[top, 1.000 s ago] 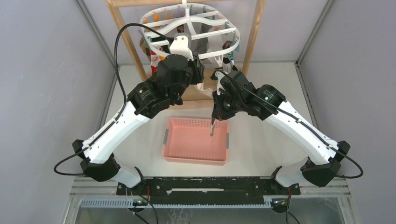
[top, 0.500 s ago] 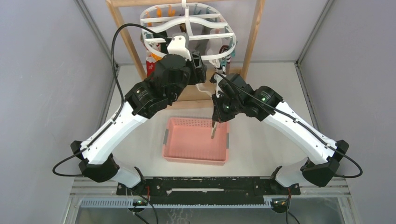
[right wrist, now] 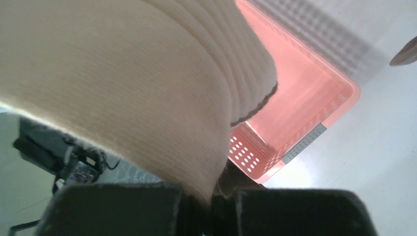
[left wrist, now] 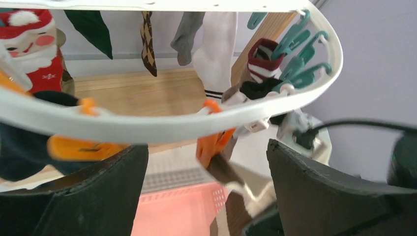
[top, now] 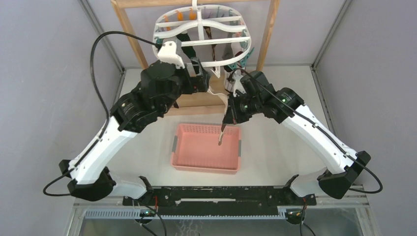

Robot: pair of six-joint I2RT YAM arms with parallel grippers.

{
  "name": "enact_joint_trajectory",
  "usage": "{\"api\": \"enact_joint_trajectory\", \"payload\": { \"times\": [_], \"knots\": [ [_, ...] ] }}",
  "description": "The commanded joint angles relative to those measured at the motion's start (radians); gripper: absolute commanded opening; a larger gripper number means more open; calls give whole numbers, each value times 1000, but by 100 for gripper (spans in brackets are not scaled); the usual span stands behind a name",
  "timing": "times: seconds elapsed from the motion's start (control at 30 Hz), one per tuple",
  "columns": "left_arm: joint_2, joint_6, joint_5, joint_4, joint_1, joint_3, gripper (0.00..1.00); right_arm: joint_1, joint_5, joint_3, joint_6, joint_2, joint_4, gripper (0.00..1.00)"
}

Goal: Remove the socks clipped to the hanger
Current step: Remove the sock from the hanger.

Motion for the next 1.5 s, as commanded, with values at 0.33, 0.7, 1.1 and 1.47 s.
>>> {"api": "enact_joint_trajectory", "payload": {
  "times": [0.33,0.7,1.1,1.47],
  "knots": [
    [-258,-91,196,-50,-2,-179,93,-125,-324,-84,162,-49,204,0],
    [-330,-121,352,18,-4,-366,90,-179,-534,-137,423,-56,453,0],
    [-329,-132,482,70,-8,-438,91,-218,-595,-165,628,-62,642,0],
    [-315,-106,466,23,-37,-459,91,-236,-610,-162,691,-73,695,0]
  ]
}}
